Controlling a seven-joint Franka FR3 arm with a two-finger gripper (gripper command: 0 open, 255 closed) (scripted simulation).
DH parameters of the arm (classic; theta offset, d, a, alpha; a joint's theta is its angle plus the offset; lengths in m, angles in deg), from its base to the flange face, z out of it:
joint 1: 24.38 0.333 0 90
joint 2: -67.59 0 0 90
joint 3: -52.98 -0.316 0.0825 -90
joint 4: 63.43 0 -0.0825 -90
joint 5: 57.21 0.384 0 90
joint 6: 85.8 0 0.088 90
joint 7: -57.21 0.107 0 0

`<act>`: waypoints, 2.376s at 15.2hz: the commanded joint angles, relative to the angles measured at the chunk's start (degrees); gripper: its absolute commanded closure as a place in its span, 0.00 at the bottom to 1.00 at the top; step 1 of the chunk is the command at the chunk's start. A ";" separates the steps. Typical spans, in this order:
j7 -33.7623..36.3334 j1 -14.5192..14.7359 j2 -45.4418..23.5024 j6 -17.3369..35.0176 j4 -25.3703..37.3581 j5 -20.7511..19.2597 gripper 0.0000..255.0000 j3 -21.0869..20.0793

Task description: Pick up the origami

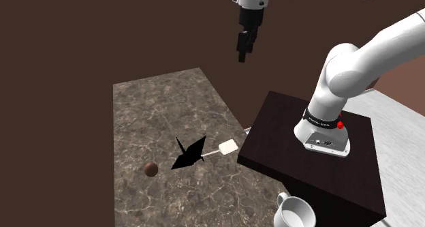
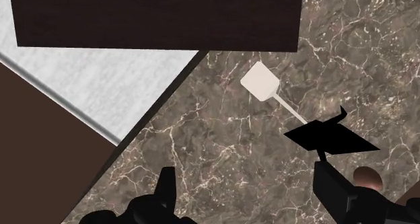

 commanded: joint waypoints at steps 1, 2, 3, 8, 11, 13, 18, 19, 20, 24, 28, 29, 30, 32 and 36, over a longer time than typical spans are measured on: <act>2.43 0.74 -1.62 3.51 -1.77 1.30 0.00 -2.31; 3.65 1.10 -2.73 5.19 -2.32 1.92 0.00 -3.51; 4.88 1.45 -3.95 6.90 -2.77 2.50 0.00 -4.70; 11.20 2.73 -11.68 15.68 -3.72 4.69 0.00 -10.82; 15.33 2.96 -17.50 21.01 -3.22 5.00 0.00 -14.53; 18.36 2.81 -21.80 24.50 -2.45 4.55 0.00 -17.02; 27.84 1.67 -33.94 32.58 0.94 -0.20 0.00 -22.80; 30.19 1.42 -36.59 34.00 1.86 -1.96 0.00 -23.73; 32.71 1.24 -39.32 35.32 2.87 -4.01 0.00 -24.54; 43.89 2.43 -50.56 39.22 7.86 -14.29 0.00 -25.22; 53.64 7.30 -61.15 41.00 14.29 -23.45 0.00 -21.94; 55.57 8.78 -63.62 41.22 16.07 -25.15 0.00 -20.89; 55.72 9.09 -63.88 41.26 16.29 -25.24 0.00 -20.63; 56.56 9.78 -65.35 42.41 16.47 -26.47 0.00 -19.72; 58.22 11.20 -68.33 44.65 17.00 -28.87 0.00 -17.84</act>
